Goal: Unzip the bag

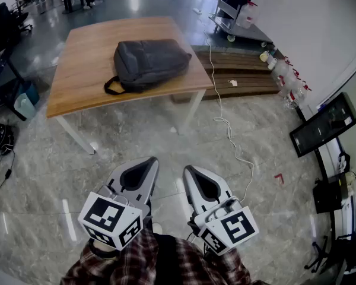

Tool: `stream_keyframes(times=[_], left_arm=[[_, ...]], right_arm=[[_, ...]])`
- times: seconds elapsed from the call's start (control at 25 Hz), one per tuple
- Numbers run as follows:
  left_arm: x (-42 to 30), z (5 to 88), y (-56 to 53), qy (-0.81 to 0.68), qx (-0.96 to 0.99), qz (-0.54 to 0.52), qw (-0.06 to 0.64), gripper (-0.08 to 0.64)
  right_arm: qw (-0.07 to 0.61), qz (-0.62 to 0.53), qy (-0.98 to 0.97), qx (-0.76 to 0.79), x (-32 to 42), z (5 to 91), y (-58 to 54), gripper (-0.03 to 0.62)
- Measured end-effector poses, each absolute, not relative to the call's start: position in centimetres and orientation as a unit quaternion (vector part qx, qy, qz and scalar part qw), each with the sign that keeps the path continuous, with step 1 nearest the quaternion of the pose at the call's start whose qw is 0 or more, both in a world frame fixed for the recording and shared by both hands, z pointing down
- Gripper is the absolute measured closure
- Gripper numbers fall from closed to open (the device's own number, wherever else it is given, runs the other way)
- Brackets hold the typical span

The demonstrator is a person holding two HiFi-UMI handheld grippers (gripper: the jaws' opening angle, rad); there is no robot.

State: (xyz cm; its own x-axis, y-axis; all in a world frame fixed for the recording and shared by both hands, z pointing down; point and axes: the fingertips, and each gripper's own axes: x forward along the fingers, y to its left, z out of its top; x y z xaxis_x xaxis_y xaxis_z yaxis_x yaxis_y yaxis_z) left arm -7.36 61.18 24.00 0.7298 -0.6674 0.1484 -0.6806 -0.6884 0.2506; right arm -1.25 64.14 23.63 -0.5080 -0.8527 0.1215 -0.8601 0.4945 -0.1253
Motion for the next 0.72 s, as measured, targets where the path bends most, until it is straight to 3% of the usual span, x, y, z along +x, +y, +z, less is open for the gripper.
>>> stream_keyframes(times=[0.72], left_arm=[[-9.2, 22.4, 35.5, -0.334, 0.933, 0.035, 0.126, 0.551]], right_arm=[[-0.003, 0.089, -0.848, 0.523, -3.3, 21.6, 37.9, 0.591]])
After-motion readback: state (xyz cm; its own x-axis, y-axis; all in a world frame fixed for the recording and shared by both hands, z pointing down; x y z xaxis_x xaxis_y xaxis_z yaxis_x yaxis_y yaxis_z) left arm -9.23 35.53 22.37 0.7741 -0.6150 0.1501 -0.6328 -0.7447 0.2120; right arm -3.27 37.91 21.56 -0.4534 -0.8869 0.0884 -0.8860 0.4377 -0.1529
